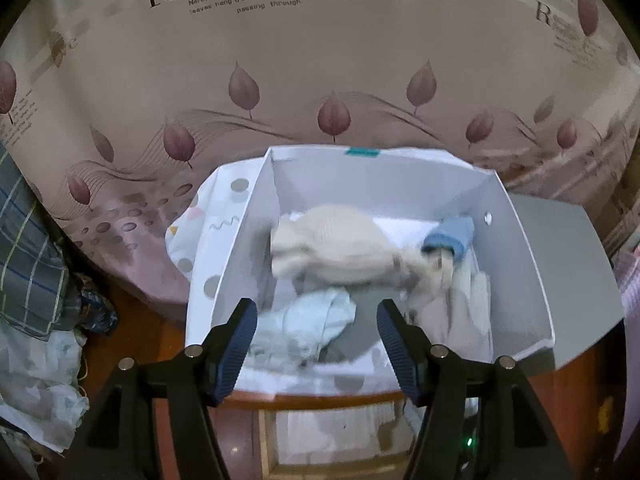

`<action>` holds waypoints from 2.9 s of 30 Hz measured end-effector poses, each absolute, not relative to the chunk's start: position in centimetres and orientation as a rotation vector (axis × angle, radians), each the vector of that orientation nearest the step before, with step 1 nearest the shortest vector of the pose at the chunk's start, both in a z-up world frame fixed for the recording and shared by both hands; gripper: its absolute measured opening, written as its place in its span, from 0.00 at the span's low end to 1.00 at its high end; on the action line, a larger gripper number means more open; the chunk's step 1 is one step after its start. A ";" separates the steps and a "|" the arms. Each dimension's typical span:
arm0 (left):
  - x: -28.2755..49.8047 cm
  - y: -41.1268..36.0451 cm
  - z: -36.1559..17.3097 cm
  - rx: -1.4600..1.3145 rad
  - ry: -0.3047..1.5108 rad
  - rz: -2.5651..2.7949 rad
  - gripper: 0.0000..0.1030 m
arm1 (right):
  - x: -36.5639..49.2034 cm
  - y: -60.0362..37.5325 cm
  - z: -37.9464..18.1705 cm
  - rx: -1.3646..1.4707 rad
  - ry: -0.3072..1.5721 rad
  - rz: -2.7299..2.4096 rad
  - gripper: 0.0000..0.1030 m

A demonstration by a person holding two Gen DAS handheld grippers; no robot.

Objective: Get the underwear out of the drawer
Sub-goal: 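Withdraw the left gripper from the box back toward the drawer, then carry the white cloth into the white box and open the right gripper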

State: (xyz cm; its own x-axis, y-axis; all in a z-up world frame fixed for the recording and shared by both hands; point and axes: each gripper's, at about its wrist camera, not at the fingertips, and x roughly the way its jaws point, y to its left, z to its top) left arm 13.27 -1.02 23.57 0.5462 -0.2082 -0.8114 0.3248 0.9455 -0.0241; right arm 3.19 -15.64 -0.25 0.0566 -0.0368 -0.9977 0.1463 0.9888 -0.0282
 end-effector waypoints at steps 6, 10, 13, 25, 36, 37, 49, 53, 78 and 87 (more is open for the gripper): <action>9.8 1.8 20.9 0.112 0.976 -0.297 0.62 | 3.2 -15.2 -0.3 0.065 1.505 -0.147 0.16; 7.5 3.8 18.5 0.102 0.997 -0.261 0.62 | 3.3 -14.4 -0.5 0.012 1.503 -0.148 0.16; 6.0 5.5 16.6 0.078 1.013 -0.232 0.62 | 3.3 -14.2 -0.2 0.014 1.494 -0.144 0.16; 5.0 10.0 7.3 0.020 1.081 -0.076 0.62 | 3.6 -13.0 4.1 -0.038 1.408 -0.125 0.15; 5.1 11.7 3.8 -0.033 1.117 -0.047 0.62 | 2.4 -11.2 10.4 -0.133 1.386 -0.067 0.12; 5.1 11.7 3.8 -0.042 1.119 -0.054 0.62 | 2.2 -11.0 10.8 -0.138 1.387 -0.062 0.12; 5.3 11.7 3.8 -0.054 1.135 -0.067 0.62 | -0.5 -7.1 15.6 -0.164 1.342 0.050 0.11; 5.3 12.3 3.7 -0.093 1.142 -0.057 0.62 | -1.1 -6.1 18.6 -0.169 1.301 0.076 0.11; 5.4 12.4 3.5 -0.065 1.149 -0.045 0.62 | 11.9 -9.2 32.8 -0.102 0.973 -0.079 0.11; 5.5 12.3 3.5 -0.066 1.143 -0.045 0.62 | 18.3 -9.1 27.8 -0.085 1.022 -0.085 0.11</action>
State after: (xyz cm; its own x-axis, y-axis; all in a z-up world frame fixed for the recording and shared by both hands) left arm 5.54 12.29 3.55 0.4144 -0.0695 -0.9075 0.0017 0.9971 -0.0755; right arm 18.30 -9.13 27.82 0.5187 -0.1104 -0.8478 0.0305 0.9934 -0.1107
